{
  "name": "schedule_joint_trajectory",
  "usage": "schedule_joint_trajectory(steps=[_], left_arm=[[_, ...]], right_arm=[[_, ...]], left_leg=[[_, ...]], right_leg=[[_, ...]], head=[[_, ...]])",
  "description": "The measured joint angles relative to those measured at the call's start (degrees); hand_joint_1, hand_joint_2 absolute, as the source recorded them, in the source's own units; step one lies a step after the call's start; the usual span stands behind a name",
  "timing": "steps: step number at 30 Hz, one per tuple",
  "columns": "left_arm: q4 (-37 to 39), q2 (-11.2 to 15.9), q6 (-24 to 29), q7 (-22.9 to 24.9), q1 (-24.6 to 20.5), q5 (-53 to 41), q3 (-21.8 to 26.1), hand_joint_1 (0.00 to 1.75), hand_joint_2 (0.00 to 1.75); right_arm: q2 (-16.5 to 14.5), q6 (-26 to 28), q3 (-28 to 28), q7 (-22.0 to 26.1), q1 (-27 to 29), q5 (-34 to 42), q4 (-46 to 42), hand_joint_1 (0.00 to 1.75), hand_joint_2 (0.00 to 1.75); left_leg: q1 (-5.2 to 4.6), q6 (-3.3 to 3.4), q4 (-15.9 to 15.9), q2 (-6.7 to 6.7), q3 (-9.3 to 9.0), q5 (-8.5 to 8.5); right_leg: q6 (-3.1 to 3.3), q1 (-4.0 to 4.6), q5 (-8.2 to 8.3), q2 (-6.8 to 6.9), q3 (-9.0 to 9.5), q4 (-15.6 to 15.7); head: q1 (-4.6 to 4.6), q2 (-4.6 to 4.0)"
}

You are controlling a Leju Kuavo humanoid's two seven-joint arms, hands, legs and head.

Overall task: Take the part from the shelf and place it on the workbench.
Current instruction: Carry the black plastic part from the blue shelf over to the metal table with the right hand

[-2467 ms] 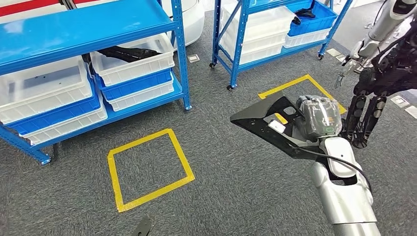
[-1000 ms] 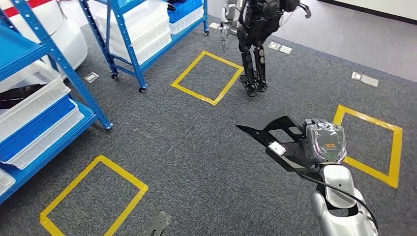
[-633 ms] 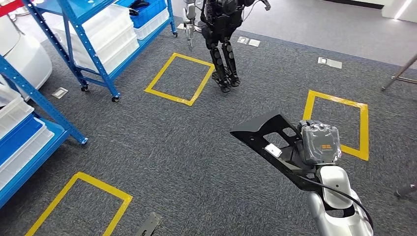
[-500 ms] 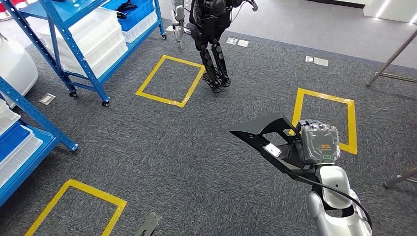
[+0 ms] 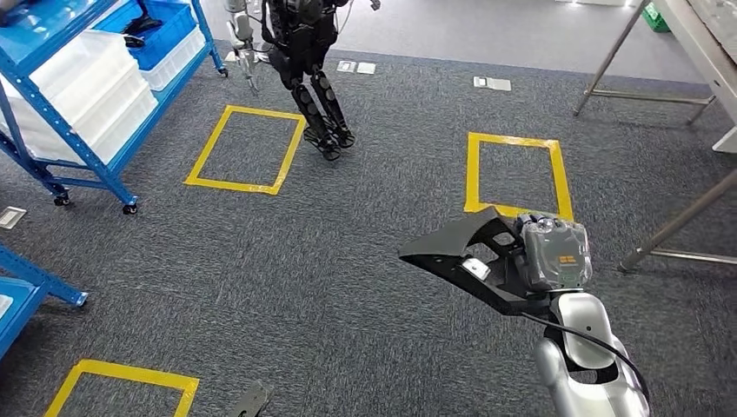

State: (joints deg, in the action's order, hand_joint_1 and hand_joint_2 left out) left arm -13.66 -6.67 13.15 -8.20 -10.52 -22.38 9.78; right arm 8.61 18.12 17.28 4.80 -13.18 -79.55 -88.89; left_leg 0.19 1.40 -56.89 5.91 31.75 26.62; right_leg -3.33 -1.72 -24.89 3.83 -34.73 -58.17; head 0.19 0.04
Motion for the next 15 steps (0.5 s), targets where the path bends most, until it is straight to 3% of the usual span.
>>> schedule_joint_trajectory(steps=[3, 5, 7, 9, 10, 11, 12, 13, 15], left_arm=[[0.01, 0.39, -0.07, 0.04, -0.15, 0.16, 0.48, 0.0, 1.75], [0.02, 0.59, -0.05, 0.07, -0.26, 0.31, 0.71, 0.0, 1.75], [0.11, 0.88, -0.15, 0.11, -0.11, 0.66, 1.05, 0.0, 1.75], [0.24, 1.27, -0.4, 0.16, 0.24, 0.91, 1.37, 0.0, 1.75], [0.28, 1.48, -0.52, 0.17, 0.38, 0.93, 1.54, 0.0, 1.75], [0.3, 1.65, -0.58, 0.18, 0.45, 0.95, 1.7, 0.0, 1.75], [0.32, 1.83, -0.61, 0.18, 0.46, 0.96, 1.85, 0.0, 1.75], [0.32, 2.04, -0.62, 0.18, 0.45, 0.96, 1.98, 0.0, 1.75], [0.32, 2.53, -0.63, 0.18, 0.46, 0.97, 2.15, 0.0, 1.75]], right_arm=[[-0.26, 0.03, 0.19, 0.32, -0.34, 0.11, 0.16, 1.57, 1.75], [-0.49, 0.06, 0.25, 0.45, -0.59, 0.12, 0.2, 1.57, 1.75], [-0.85, 0.08, 0.28, 0.54, -0.89, 0.12, 0.27, 1.57, 1.75], [-1.11, 0.07, 0.31, 0.55, -1.02, 0.12, 0.37, 1.57, 1.75], [-1.19, 0.07, 0.32, 0.56, -1.03, 0.13, 0.41, 1.57, 1.75], [-1.23, 0.07, 0.33, 0.56, -1.04, 0.13, 0.44, 1.57, 1.75], [-1.27, 0.08, 0.33, 0.57, -1.09, 0.14, 0.45, 1.57, 1.75], [-1.32, 0.08, 0.34, 0.57, -1.16, 0.14, 0.45, 1.57, 1.75], [-1.44, 0.08, 0.34, 0.57, -1.45, 0.14, 0.5, 1.57, 1.75]], left_leg=[[0.36, -1.07, -0.13, 1.16, -0.29, 0.41], [0.84, -1.62, -2.55, -1.3, 0.56, 2.42], [0.98, -1.69, -9.78, -4.77, 3.83, 6.46], [0.93, -1.43, -16.68, -5.9, 7.39, 8.9], [0.92, -1.17, -17.45, -6.04, 8.0, 8.46], [0.87, -0.81, -15.93, -6.25, 7.53, 6.94], [0.79, -0.36, -12.62, -6.85, 6.14, 4.74], [0.69, 0.18, -8.64, -8.31, 4.39, 2.67], [0.53, 0.92, -2.7, -10.96, 1.66, 0.41]], right_leg=[[1.4, 0.31, 0.15, -1.77, -0.21, 0.33], [2.29, 0.08, 0.35, -3.11, -0.17, 0.41], [3.03, 0.27, 0.48, -4.45, -0.18, 0.43], [3.43, 0.79, 0.59, -6.06, -0.24, 0.41], [3.5, 1.01, 0.62, -6.92, -0.25, 0.4], [3.59, 1.19, 0.68, -7.76, -0.23, 0.39], [3.62, 1.3, 0.72, -8.6, -0.21, 0.38], [3.63, 1.31, 0.78, -9.36, -0.21, 0.37], [3.38, 1.32, 0.98, -10.75, -0.44, 0.32]], head=[[-0.13, 0.0], [-0.26, 0.0], [-0.4, 0.0], [-0.42, 0.0], [-0.42, 0.0], [-0.42, 0.0], [-0.42, 0.0], [-0.42, 0.0], [-0.42, 0.0]])
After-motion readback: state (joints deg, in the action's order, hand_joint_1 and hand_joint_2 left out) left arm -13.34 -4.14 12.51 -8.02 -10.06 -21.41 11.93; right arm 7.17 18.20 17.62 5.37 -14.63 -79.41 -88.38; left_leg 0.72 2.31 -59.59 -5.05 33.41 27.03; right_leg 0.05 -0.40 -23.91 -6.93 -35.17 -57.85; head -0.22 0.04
